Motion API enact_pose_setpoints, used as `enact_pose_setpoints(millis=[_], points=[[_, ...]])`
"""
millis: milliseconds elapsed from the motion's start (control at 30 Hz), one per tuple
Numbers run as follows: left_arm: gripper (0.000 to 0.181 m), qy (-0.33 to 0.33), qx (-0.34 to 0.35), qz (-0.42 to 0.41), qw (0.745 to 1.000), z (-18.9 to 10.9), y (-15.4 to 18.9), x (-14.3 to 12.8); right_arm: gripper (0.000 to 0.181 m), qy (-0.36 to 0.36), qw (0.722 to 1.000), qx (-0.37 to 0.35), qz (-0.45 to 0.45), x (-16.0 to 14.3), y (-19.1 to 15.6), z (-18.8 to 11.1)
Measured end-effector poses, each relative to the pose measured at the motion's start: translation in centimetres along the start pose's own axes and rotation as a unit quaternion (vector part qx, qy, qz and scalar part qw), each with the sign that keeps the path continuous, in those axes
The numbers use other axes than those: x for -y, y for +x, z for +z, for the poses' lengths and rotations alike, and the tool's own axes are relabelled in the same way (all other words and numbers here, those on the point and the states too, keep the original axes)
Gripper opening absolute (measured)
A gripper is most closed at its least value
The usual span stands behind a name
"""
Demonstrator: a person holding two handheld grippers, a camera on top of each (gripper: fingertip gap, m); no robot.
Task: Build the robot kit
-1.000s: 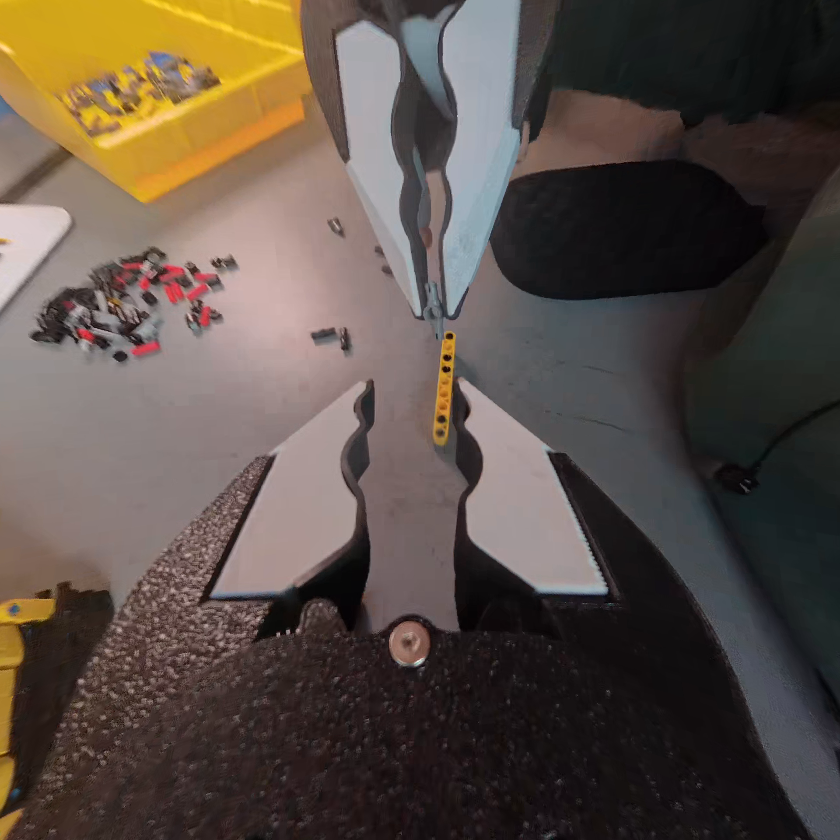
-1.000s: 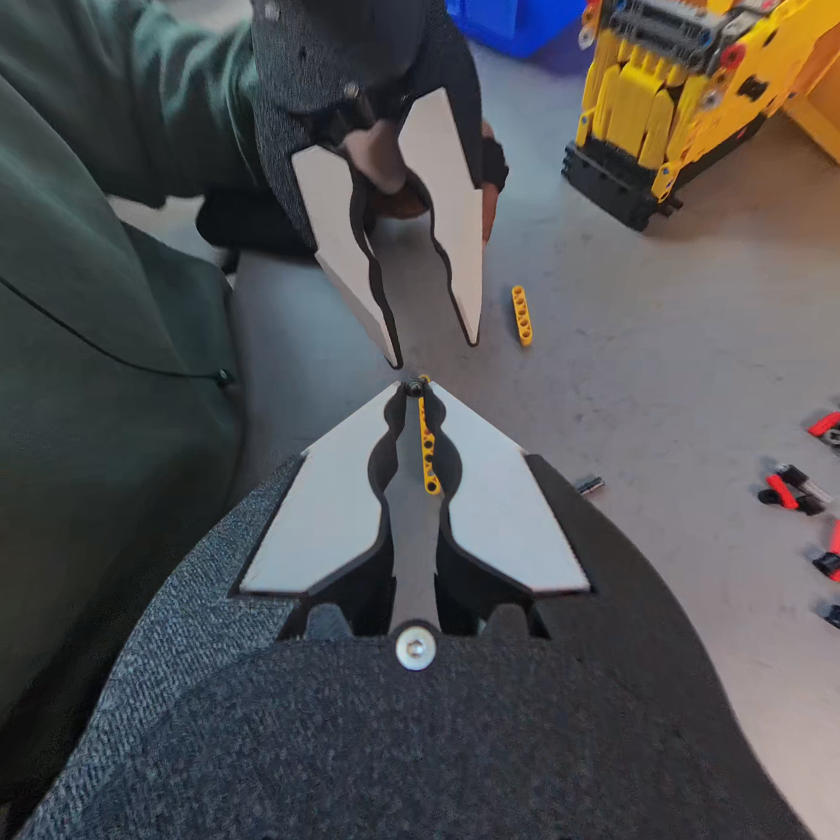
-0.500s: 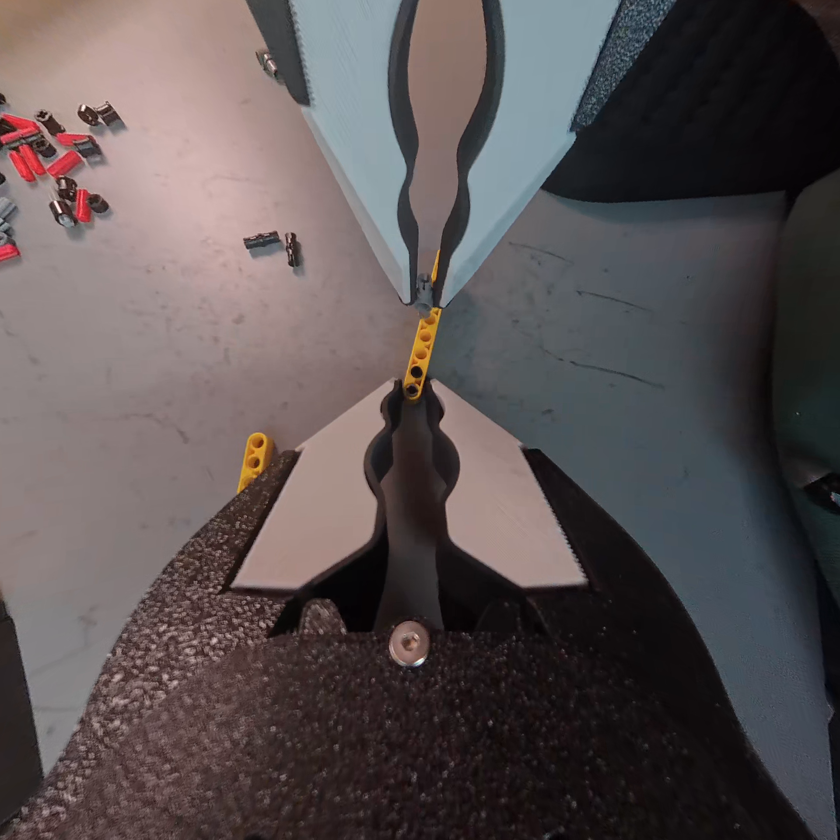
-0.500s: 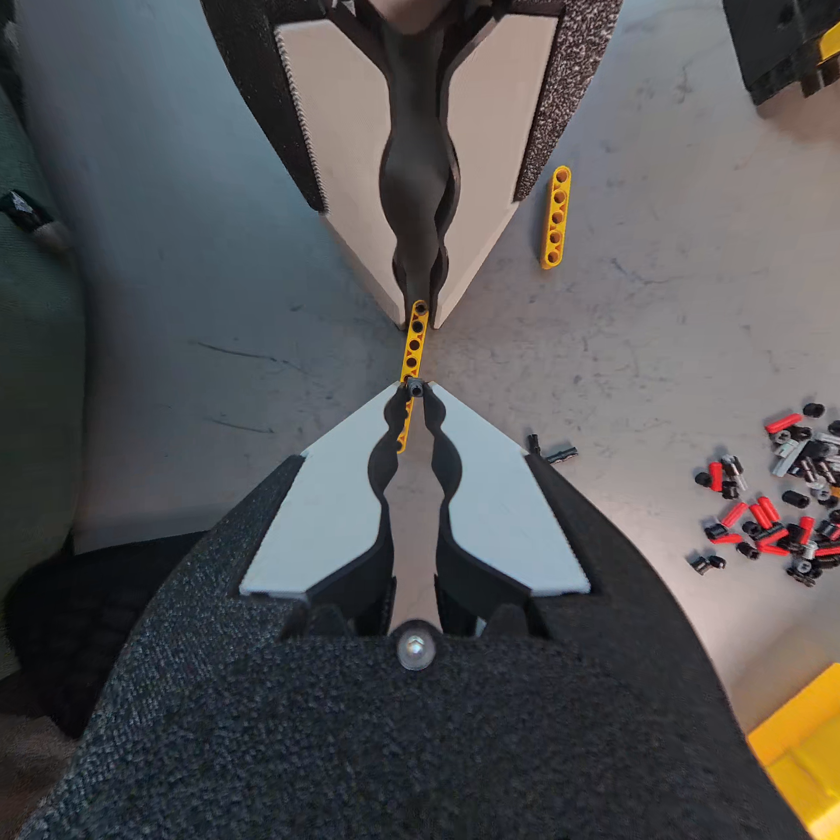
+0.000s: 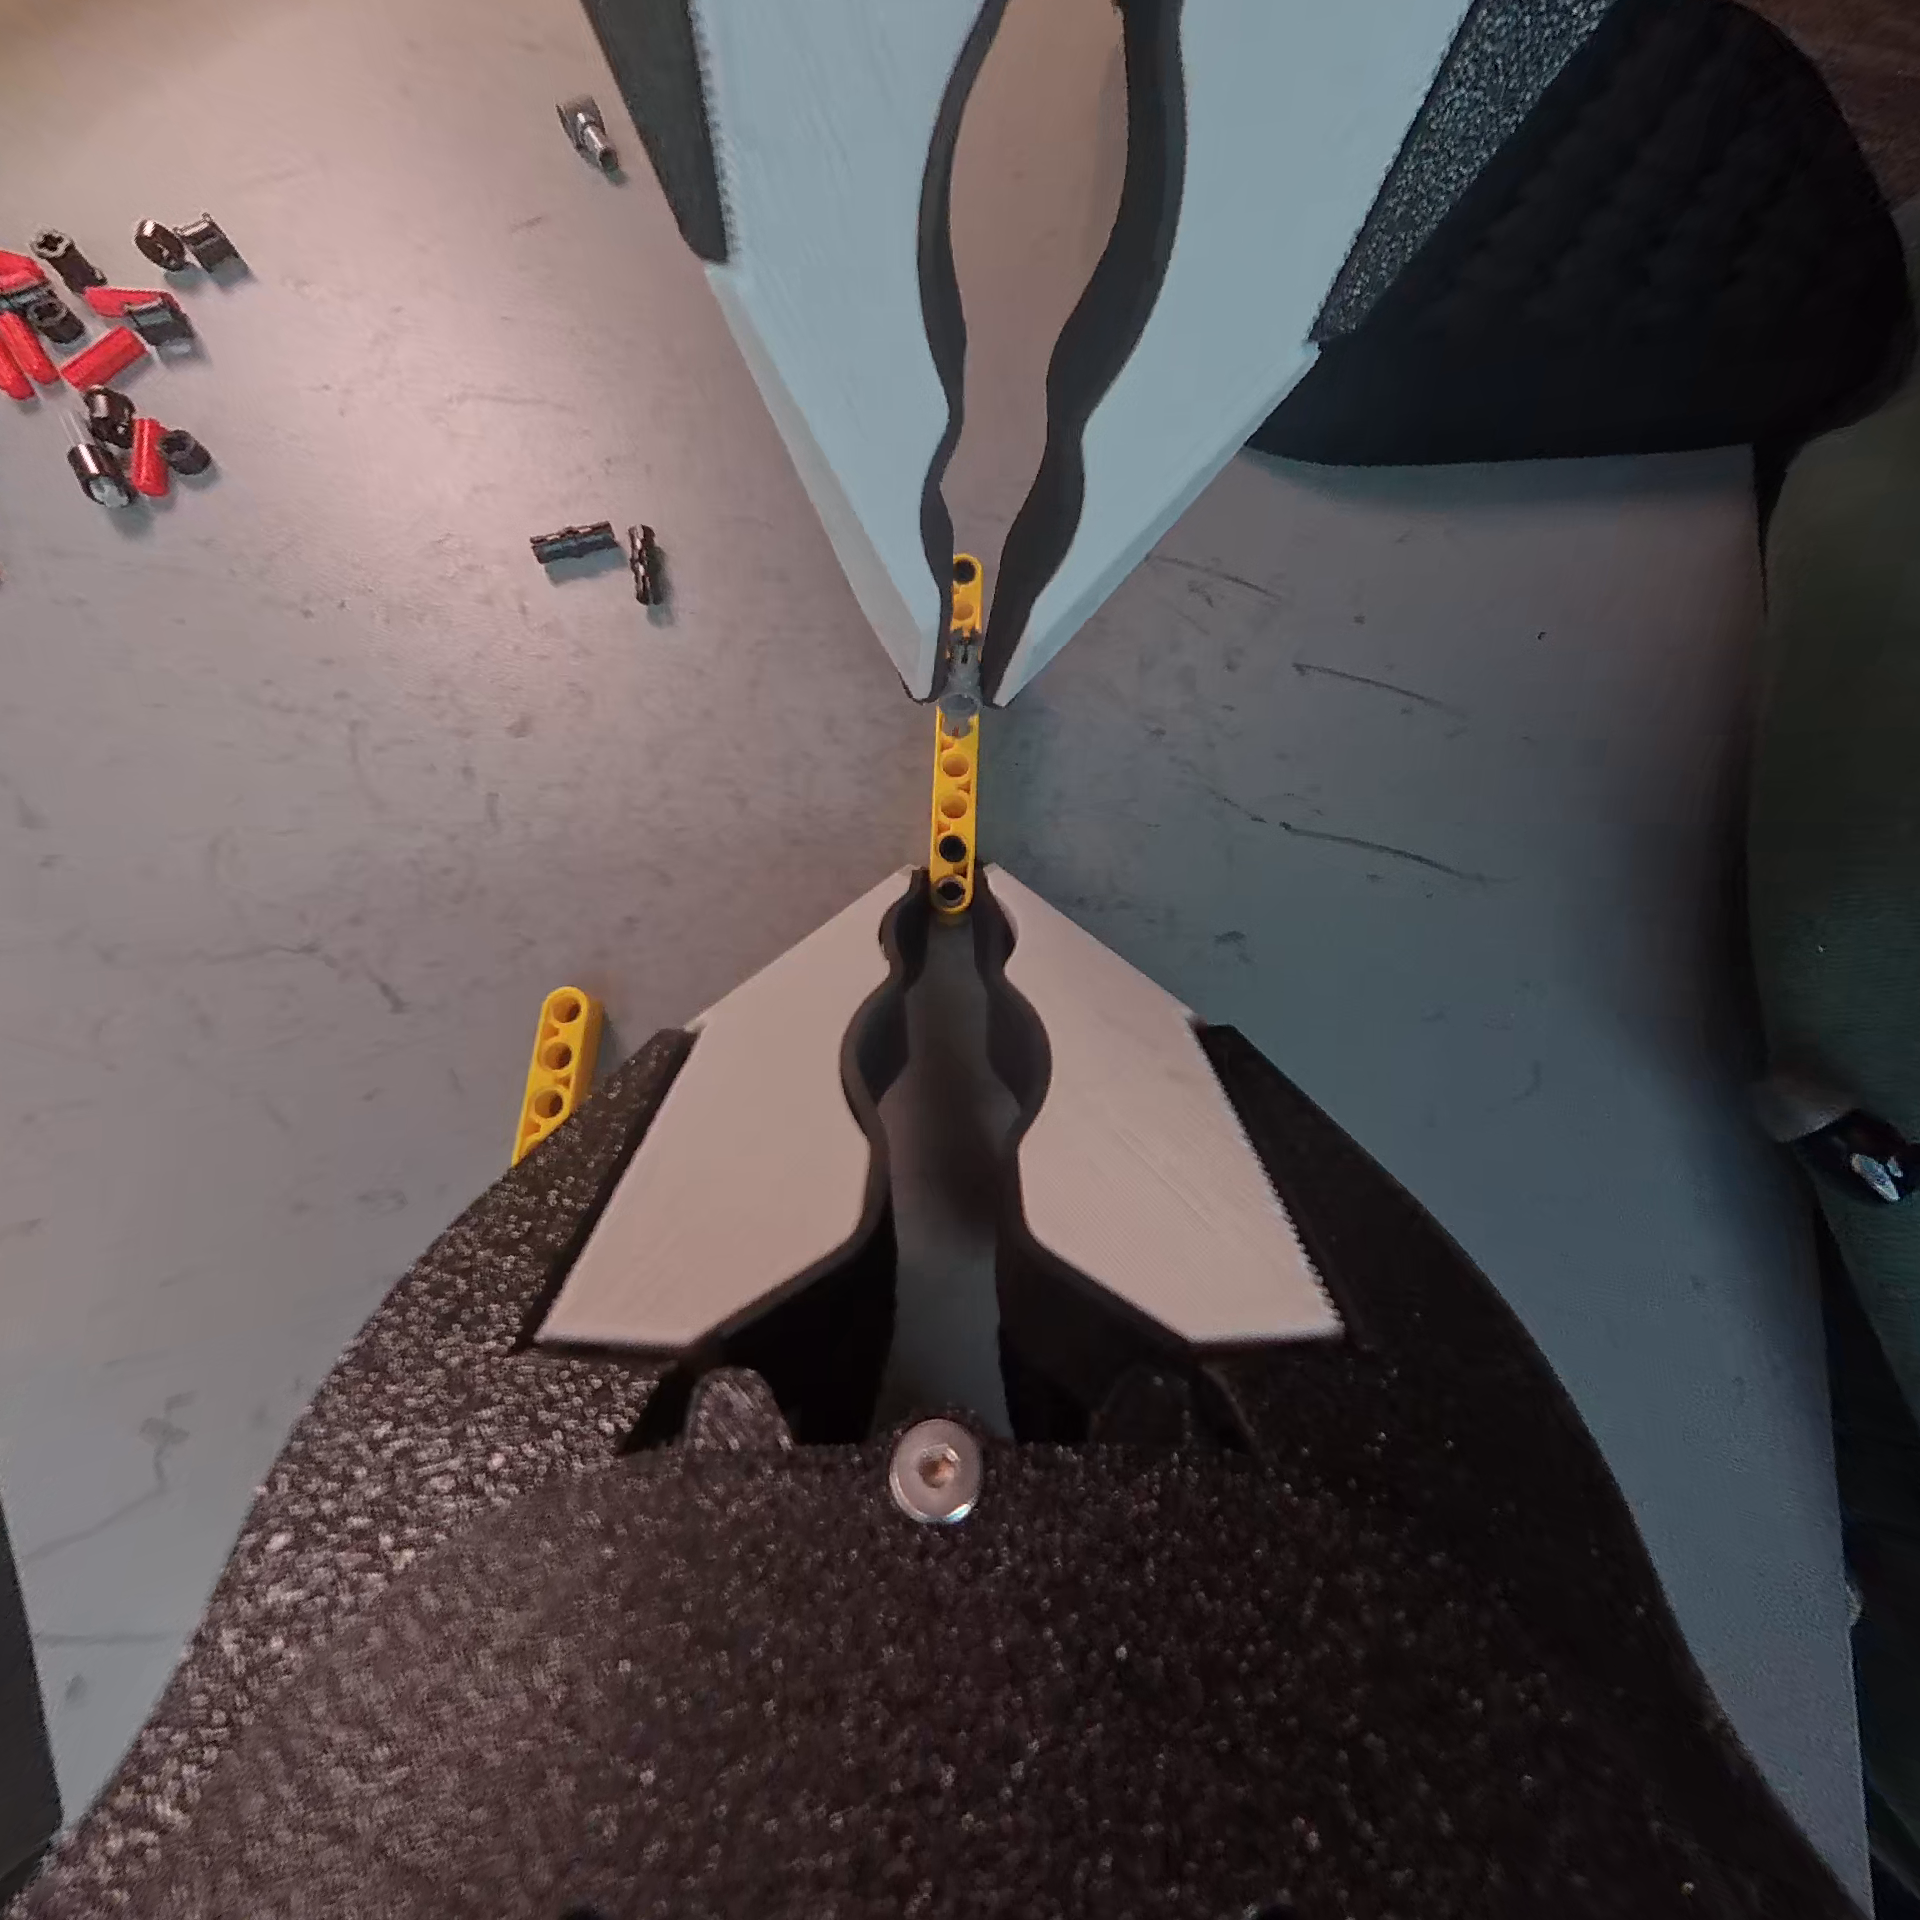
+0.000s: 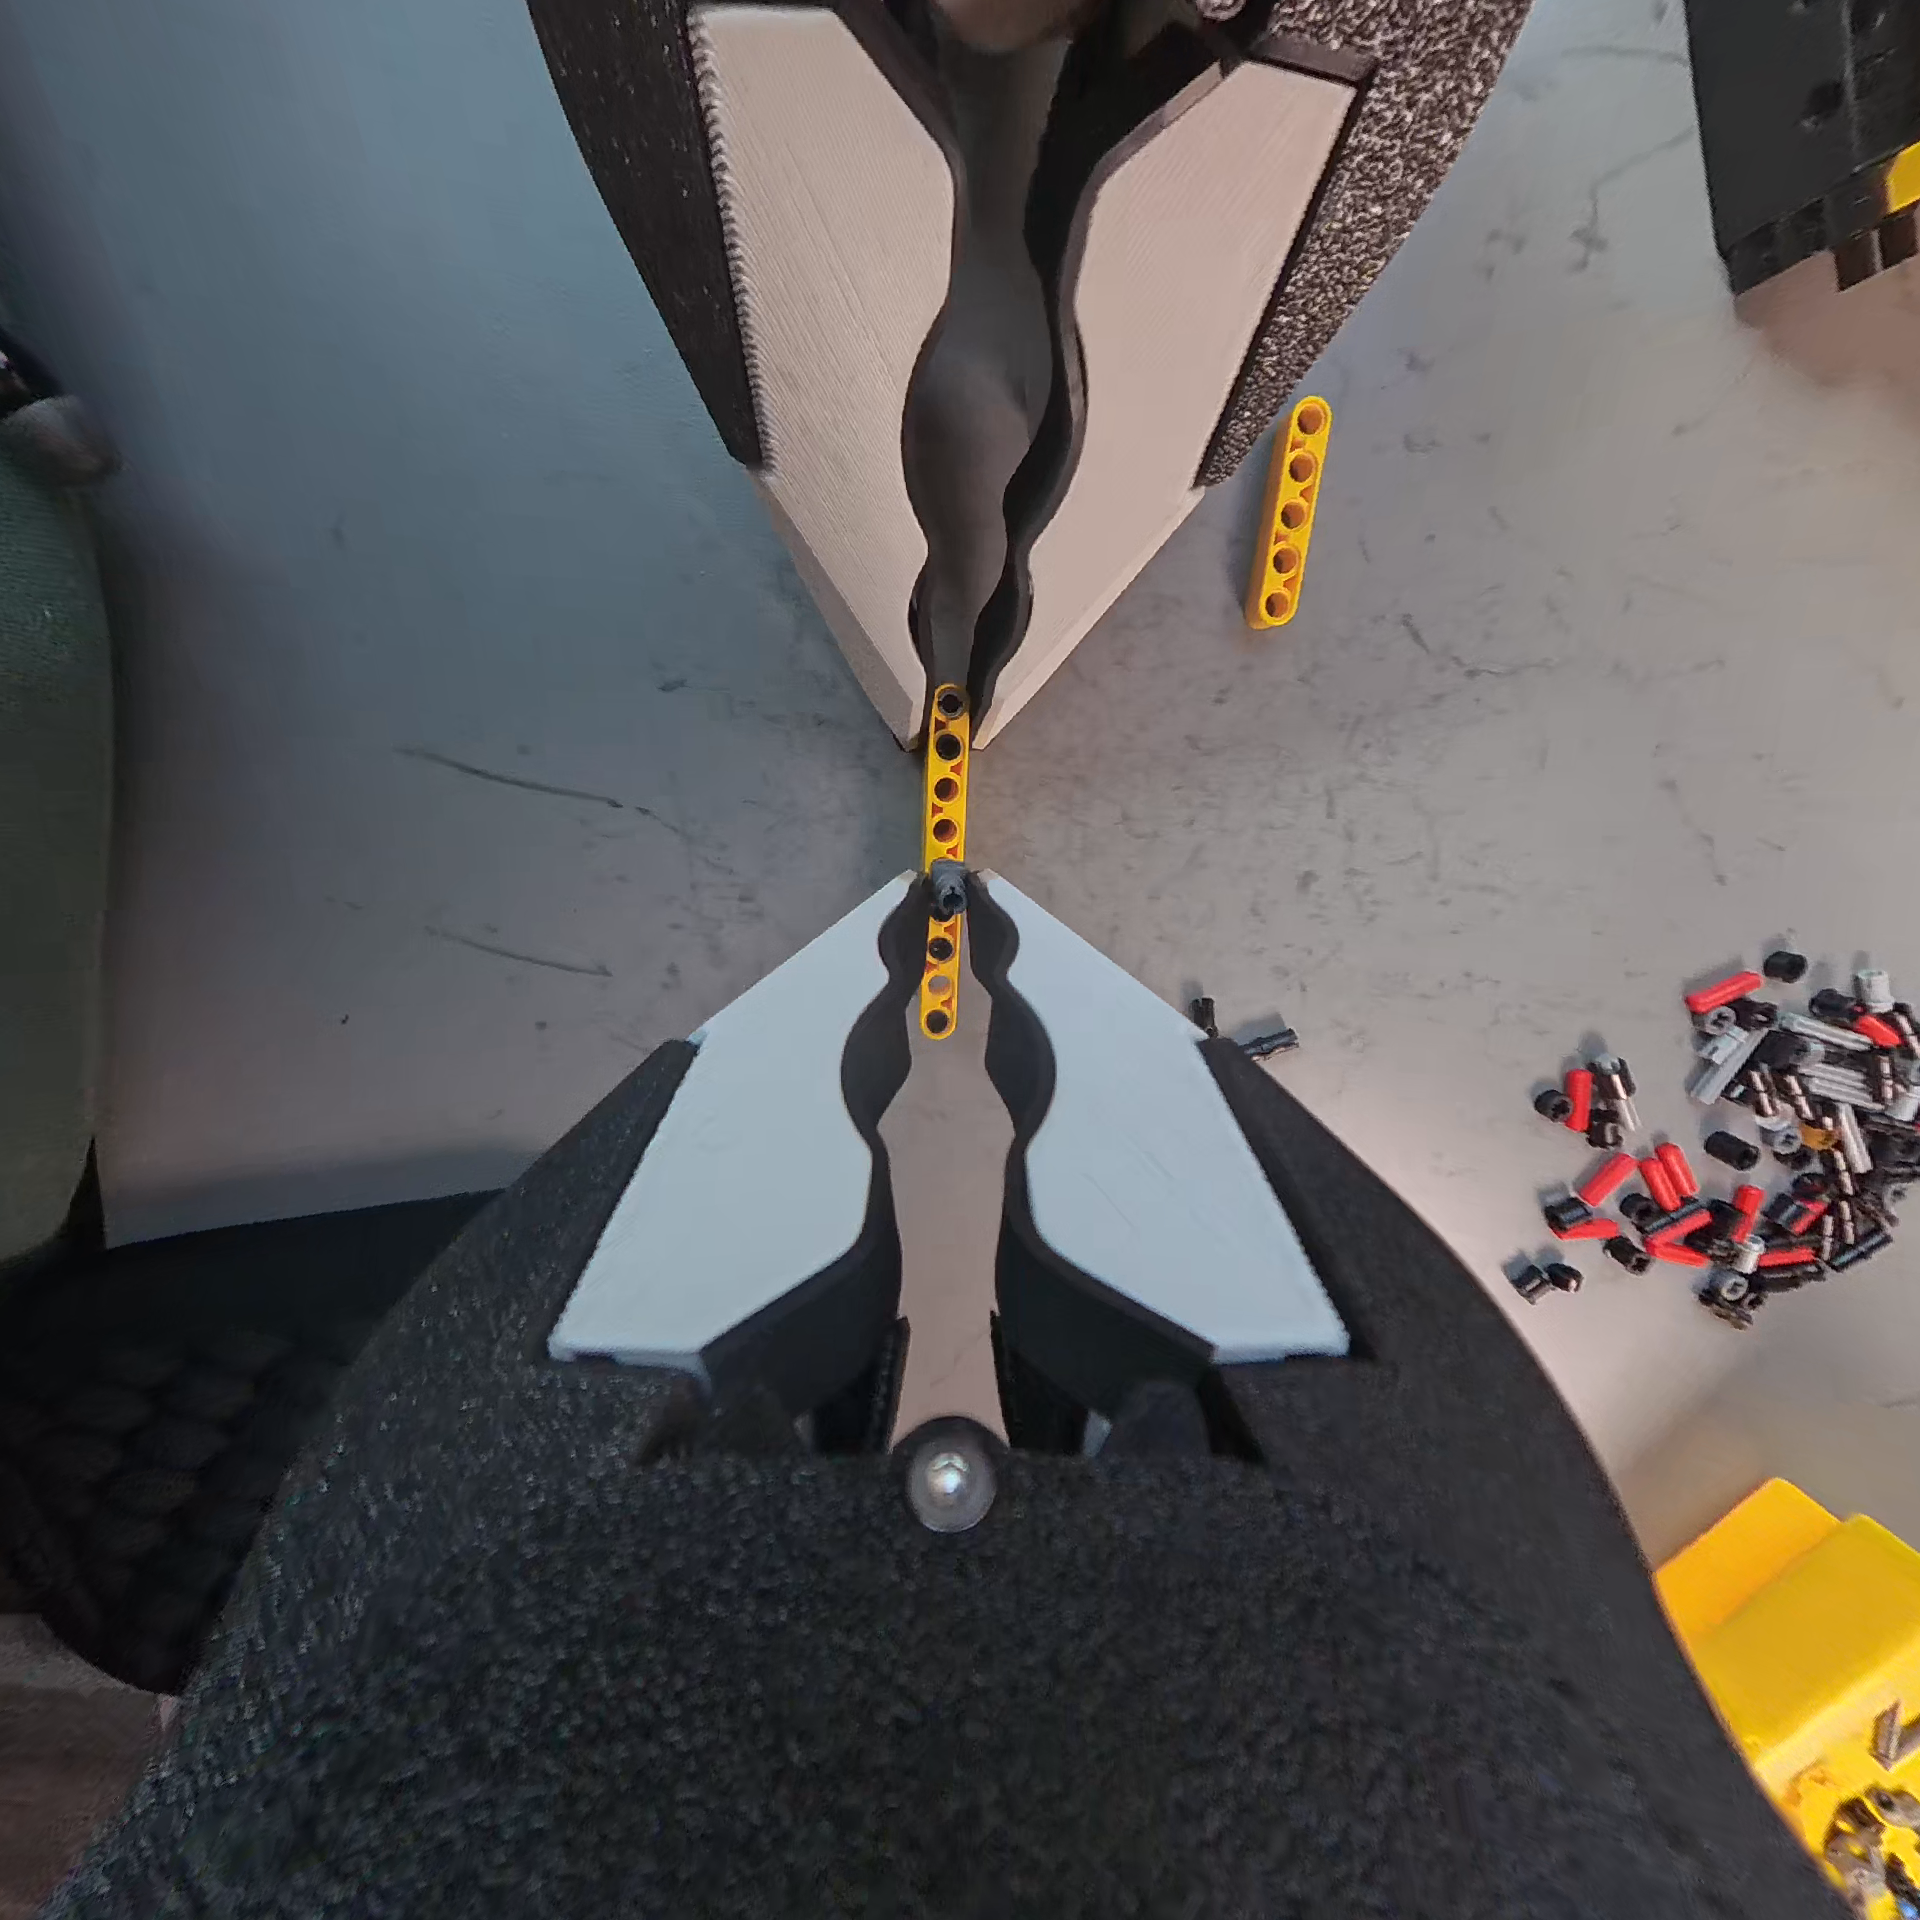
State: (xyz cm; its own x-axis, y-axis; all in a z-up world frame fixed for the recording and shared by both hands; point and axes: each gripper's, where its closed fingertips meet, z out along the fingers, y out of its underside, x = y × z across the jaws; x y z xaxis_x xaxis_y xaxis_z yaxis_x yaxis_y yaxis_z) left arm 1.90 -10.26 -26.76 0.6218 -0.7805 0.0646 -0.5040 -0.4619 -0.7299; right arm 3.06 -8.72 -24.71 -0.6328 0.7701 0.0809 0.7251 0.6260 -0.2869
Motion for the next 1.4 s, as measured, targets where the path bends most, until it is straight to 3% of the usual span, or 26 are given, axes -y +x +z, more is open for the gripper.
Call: enact_pose_setpoints(millis=[533,833,967,1200,1300,1400], points=[[0.007,0.0,-0.014,-0.029,0.999,-0.1,0.0,0.0,0.006,-0.07,0.996,0.015,-0.045,-0.6,-0.3,0.2],[0.007,0.001,-0.022,-0.035,0.999,-0.2,0.1,0.0,0.006,-0.057,0.998,0.02,-0.02,-0.2,-0.1,0.1],[0.006,0.003,-0.027,-0.035,0.999,-0.1,0.4,0.0,0.007,-0.007,1.0,0.023,-0.007,0.9,-0.4,0.2],[0.007,0.001,-0.028,-0.028,0.999,0.0,0.8,0.0,0.006,0.0,0.999,0.029,0.02,0.6,-0.4,0.3],[0.007,0.001,-0.028,-0.027,0.999,-0.1,0.8,0.0,0.006,0.068,0.995,0.034,0.071,1.2,0.2,-0.2],[0.007,0.003,-0.027,-0.022,0.999,-0.2,0.9,-0.1,0.006,0.17,0.971,0.063,0.154,2.0,0.4,-1.0]])
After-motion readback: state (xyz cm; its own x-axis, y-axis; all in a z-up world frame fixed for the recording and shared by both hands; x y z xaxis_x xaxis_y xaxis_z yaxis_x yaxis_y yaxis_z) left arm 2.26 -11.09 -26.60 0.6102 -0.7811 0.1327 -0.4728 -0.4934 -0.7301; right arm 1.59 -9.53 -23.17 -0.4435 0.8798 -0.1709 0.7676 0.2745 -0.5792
